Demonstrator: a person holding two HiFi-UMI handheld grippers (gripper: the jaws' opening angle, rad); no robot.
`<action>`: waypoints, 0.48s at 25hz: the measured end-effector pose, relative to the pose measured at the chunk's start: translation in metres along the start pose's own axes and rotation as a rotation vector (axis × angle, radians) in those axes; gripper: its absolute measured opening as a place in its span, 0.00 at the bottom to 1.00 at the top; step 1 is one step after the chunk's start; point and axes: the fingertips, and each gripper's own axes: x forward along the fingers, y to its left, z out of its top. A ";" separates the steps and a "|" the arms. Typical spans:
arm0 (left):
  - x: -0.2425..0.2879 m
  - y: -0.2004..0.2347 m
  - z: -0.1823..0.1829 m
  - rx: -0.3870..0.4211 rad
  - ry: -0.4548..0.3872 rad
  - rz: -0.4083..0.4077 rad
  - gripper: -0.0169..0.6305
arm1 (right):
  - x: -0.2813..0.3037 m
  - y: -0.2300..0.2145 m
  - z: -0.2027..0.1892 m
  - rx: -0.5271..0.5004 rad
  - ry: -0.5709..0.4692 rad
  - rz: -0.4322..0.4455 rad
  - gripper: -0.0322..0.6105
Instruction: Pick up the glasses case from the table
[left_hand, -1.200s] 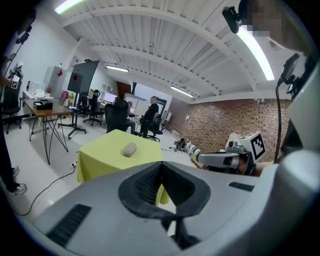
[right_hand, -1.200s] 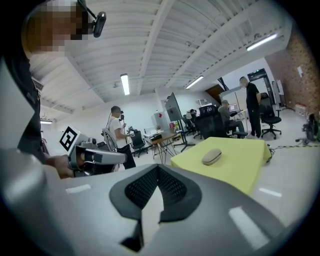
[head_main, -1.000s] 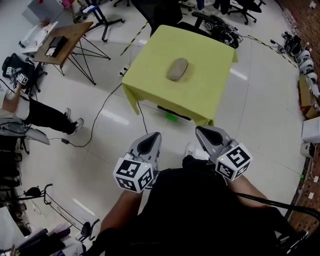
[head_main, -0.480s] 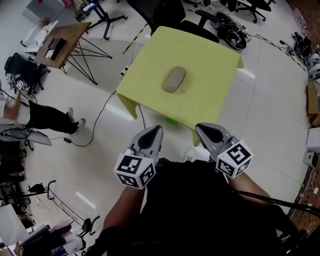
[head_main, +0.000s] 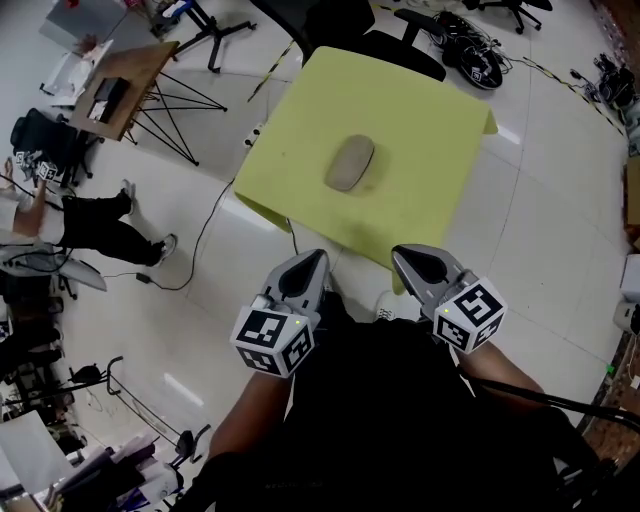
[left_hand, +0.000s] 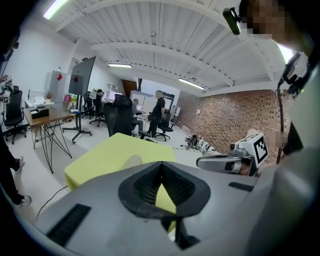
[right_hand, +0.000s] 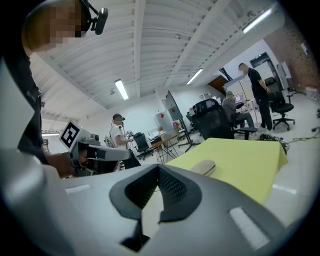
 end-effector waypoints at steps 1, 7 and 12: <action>0.004 0.004 0.000 -0.001 0.007 -0.004 0.03 | 0.003 -0.003 0.002 -0.001 -0.003 -0.006 0.05; 0.030 0.022 0.018 0.015 0.009 -0.075 0.03 | 0.018 -0.024 0.009 0.015 -0.010 -0.081 0.05; 0.060 0.054 0.042 0.050 0.032 -0.139 0.04 | 0.044 -0.035 0.030 0.014 -0.021 -0.149 0.05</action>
